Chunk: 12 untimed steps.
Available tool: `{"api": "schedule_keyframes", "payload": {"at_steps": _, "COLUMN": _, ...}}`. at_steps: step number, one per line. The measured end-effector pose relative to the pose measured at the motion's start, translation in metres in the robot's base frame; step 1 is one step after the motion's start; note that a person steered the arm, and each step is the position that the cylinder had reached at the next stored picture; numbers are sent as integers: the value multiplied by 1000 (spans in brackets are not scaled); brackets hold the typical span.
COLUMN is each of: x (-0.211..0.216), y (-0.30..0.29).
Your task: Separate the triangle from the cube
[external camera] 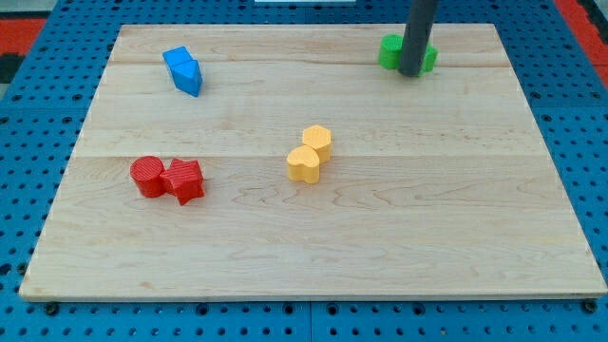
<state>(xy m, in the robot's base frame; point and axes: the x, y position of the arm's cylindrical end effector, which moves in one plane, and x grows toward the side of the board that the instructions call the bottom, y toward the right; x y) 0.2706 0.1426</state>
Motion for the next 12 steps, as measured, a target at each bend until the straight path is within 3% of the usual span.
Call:
{"api": "schedule_keyframes", "payload": {"at_steps": 1, "x": 0, "y": -10}}
{"api": "schedule_keyframes", "payload": {"at_steps": 2, "x": 16, "y": -57}}
{"api": "schedule_keyframes", "payload": {"at_steps": 3, "x": 25, "y": -143}}
{"api": "schedule_keyframes", "payload": {"at_steps": 5, "x": 109, "y": -267}}
{"api": "schedule_keyframes", "payload": {"at_steps": 6, "x": 104, "y": -326}}
{"api": "schedule_keyframes", "payload": {"at_steps": 7, "x": 47, "y": -362}}
{"api": "schedule_keyframes", "payload": {"at_steps": 9, "x": 58, "y": -297}}
{"api": "schedule_keyframes", "payload": {"at_steps": 10, "x": 32, "y": -267}}
{"api": "schedule_keyframes", "payload": {"at_steps": 12, "x": -22, "y": -280}}
